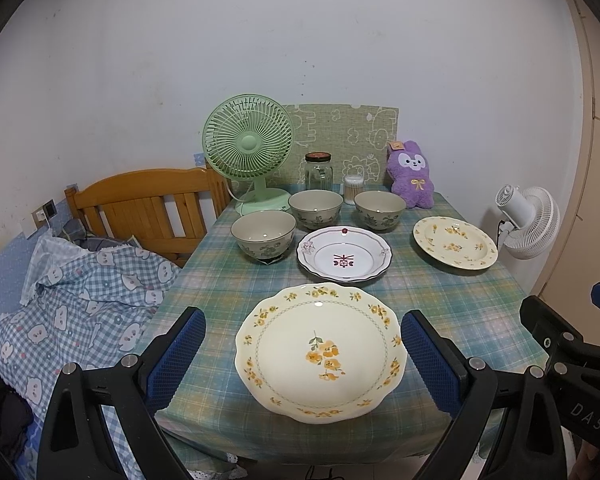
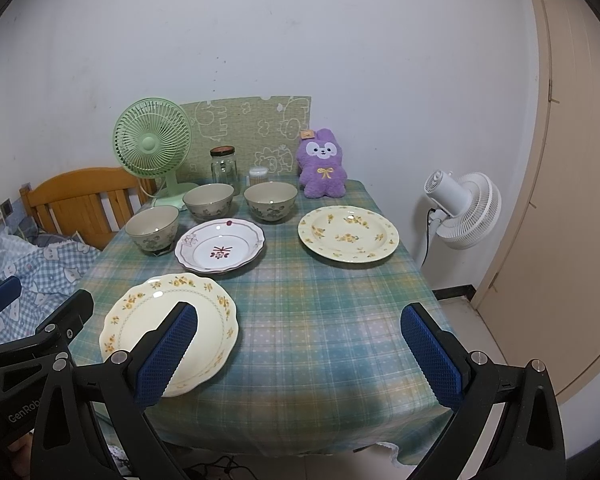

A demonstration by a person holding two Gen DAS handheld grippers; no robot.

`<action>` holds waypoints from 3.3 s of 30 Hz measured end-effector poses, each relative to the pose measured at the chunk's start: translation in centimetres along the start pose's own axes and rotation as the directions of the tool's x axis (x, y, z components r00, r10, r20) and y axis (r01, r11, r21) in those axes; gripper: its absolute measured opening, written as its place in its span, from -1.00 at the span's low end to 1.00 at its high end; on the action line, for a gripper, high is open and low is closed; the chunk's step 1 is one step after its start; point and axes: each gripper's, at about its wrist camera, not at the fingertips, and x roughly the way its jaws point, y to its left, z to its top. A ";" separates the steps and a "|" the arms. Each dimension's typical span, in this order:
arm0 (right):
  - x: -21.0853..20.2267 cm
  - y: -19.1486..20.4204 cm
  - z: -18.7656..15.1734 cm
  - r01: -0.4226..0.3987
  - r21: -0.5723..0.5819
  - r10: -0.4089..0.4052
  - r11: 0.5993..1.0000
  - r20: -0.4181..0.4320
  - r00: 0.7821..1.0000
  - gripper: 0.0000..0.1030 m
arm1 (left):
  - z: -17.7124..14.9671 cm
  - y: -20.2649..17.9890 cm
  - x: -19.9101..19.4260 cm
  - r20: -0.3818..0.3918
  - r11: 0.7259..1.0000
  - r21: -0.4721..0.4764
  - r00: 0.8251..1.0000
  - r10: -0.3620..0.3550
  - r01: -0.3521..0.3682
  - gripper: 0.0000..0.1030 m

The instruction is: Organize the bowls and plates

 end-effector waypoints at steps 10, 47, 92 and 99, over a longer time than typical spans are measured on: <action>0.0 0.0 0.0 -0.002 0.000 0.002 1.000 -0.001 1.000 0.98 | 0.1 0.0 0.1 -0.002 1.000 -0.004 1.000 -0.005 0.005 0.89; 17.2 10.0 1.0 -0.039 -0.039 0.023 0.998 -0.348 0.937 0.65 | -0.5 5.4 16.9 -0.347 0.999 -0.041 0.937 -0.022 0.008 0.44; 24.2 -0.4 0.3 0.081 0.009 -0.060 0.997 -0.584 0.809 0.24 | 0.2 -4.4 22.7 -0.541 0.994 -0.004 0.835 -0.097 0.112 0.13; 25.9 -6.0 0.7 0.066 0.002 -0.052 0.998 -0.584 0.810 0.24 | 0.2 -9.7 23.8 -0.553 0.995 -0.017 0.828 -0.089 0.096 0.13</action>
